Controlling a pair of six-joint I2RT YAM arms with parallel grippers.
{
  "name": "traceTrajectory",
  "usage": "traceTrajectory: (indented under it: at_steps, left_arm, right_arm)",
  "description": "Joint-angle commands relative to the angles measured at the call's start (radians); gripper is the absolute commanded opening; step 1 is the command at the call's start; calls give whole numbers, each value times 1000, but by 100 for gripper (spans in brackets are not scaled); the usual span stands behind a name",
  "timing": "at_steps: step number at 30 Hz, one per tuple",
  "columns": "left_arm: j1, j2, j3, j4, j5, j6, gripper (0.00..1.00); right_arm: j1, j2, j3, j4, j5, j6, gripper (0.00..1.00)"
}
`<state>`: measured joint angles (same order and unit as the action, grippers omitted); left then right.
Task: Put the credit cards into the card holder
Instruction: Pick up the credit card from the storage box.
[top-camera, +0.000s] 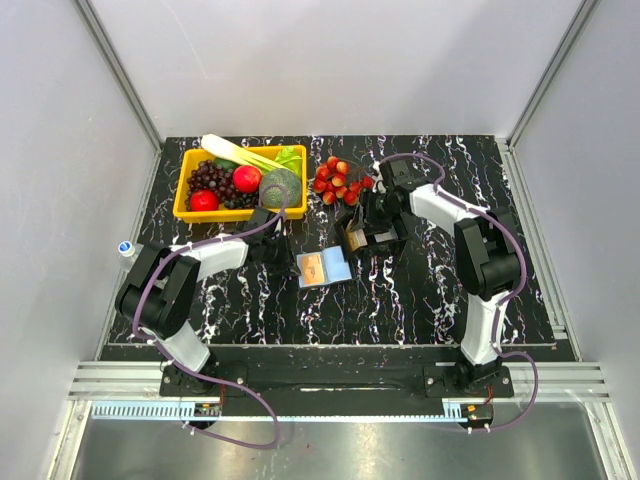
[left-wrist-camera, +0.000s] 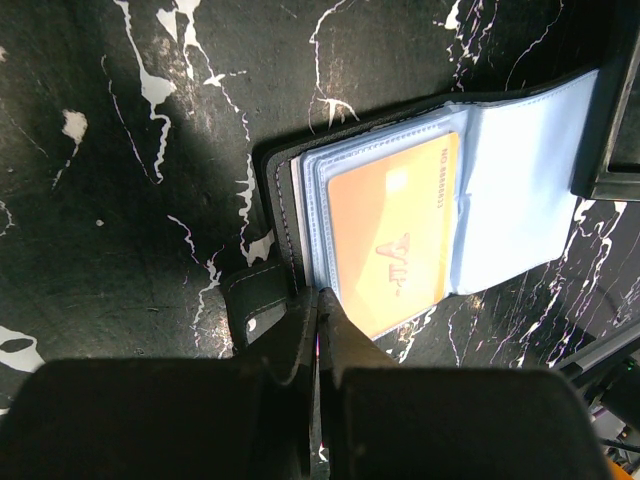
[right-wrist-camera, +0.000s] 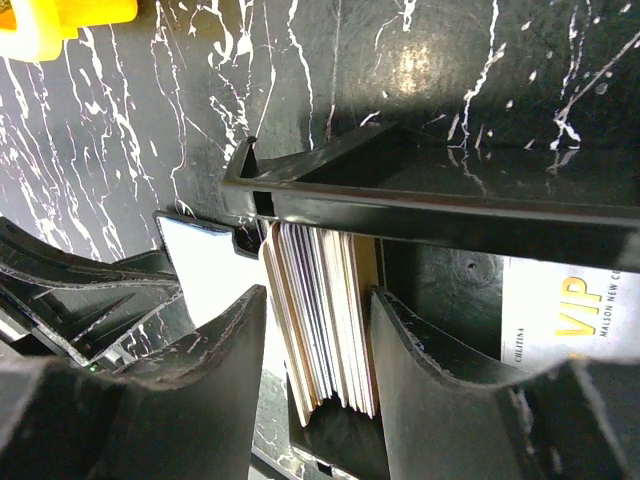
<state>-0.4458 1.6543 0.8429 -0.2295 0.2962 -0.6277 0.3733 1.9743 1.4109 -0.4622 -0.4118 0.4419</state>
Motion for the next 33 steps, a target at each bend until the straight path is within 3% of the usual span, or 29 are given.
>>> traceTrajectory:
  at_steps: [1,5,23,33]
  left_arm:
    - [-1,16,30,27,24,11,0]
    - [-1,16,28,25,26,13,0]
    - [-1,15,21,28,32,16,0]
    - [1,9,16,21,27,16,0]
  right_arm:
    - [35,-71,63,-58,27,-29,51]
    - [59,-80,83,-99,108,-61,51]
    - [107,-43,122,-133,191,-61,57]
    - [107,-29,129,-113,128,-49,38]
